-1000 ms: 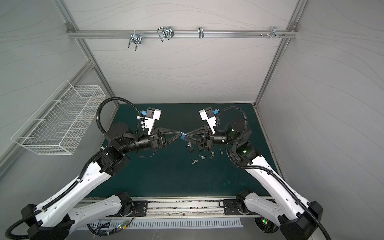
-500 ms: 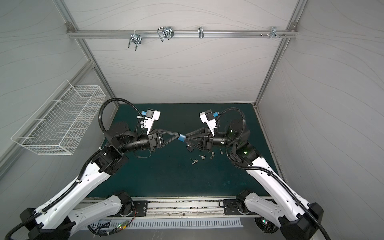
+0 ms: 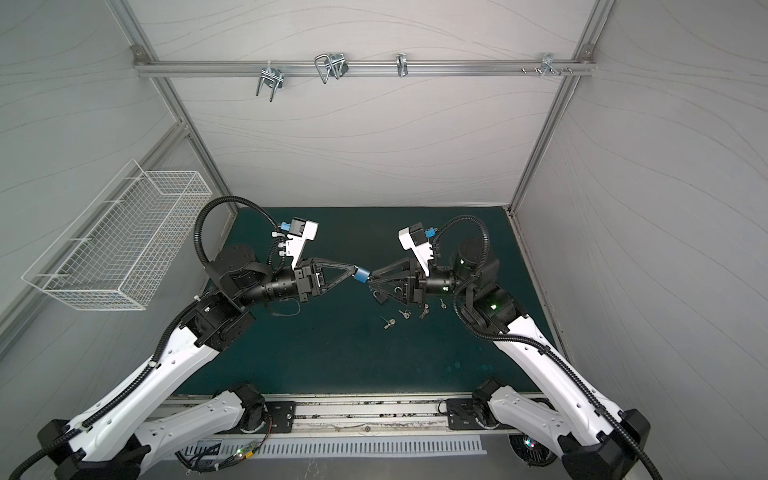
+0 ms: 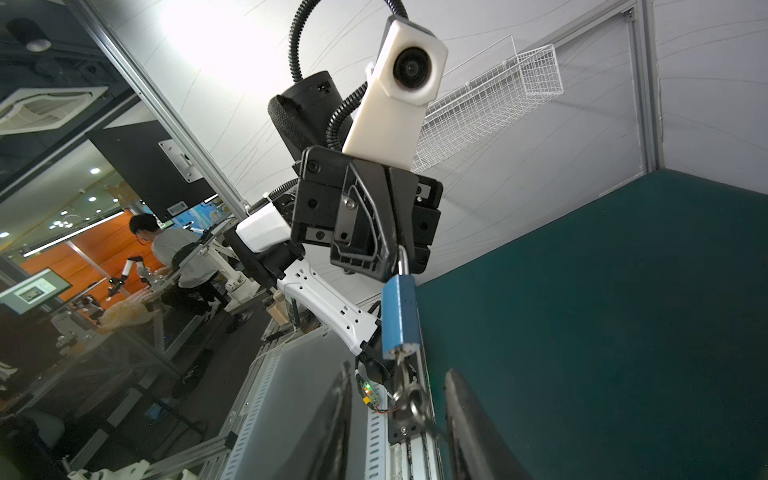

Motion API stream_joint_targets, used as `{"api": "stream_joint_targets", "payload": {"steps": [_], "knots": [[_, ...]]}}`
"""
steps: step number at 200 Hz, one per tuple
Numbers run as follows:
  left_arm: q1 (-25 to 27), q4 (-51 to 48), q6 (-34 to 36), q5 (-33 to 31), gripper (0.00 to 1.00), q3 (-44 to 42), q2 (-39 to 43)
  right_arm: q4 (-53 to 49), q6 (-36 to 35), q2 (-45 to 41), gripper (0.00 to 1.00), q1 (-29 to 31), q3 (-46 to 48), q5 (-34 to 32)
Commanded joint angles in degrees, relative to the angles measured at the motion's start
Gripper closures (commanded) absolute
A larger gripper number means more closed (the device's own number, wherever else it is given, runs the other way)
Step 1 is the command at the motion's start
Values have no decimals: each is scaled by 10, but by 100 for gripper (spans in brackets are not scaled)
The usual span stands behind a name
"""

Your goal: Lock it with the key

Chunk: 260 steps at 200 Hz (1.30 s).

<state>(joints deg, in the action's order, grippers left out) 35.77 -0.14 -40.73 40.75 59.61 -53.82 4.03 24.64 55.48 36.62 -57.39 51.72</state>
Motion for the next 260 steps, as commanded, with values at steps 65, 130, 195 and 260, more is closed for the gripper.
{"api": "stream_joint_targets", "payload": {"steps": [65,130,195,260], "knots": [[-1,16,2,0,100,20,6,-18,-15,-11,91,5,-4,-22],[-1,16,1,-13,100,21,13,-31,-18,-18,100,5,5,-18],[-8,13,3,-35,100,36,31,-84,-51,-33,100,3,29,-11],[-12,-14,24,-24,100,37,43,-81,-28,-46,100,-28,47,30]]}}
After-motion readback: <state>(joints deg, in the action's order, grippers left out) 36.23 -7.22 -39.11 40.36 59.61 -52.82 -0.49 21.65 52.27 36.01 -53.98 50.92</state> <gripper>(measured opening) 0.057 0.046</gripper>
